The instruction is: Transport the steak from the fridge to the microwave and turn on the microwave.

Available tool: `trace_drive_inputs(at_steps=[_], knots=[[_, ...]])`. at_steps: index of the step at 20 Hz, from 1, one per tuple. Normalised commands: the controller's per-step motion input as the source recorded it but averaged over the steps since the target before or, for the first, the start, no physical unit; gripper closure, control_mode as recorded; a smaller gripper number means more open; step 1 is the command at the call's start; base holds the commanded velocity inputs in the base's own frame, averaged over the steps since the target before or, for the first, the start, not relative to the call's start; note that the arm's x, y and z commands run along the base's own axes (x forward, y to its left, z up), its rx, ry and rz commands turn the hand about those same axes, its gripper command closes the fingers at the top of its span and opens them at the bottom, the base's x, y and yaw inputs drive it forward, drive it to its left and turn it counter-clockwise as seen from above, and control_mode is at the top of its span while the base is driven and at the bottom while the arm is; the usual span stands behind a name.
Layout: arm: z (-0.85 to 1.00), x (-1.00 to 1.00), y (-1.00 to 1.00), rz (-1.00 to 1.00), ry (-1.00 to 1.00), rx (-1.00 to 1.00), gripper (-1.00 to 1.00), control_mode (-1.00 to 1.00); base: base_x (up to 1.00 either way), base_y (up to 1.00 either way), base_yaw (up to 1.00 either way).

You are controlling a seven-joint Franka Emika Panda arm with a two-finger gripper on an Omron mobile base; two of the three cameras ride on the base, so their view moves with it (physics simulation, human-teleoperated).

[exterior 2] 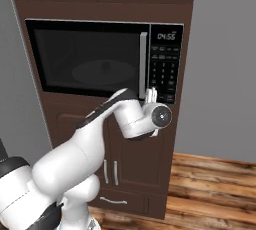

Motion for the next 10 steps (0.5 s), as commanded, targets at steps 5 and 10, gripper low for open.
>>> trace_drive_inputs(at_steps=[5,10], knots=[[-0.19,0.18,0.27,-0.04,-0.04,0.12,-1.00,-1.00,0.00,0.00,0.00],[-0.15,0.24,0.18,-0.05,-0.06,0.10,-1.00,-1.00,0.00,0.00,0.00]])
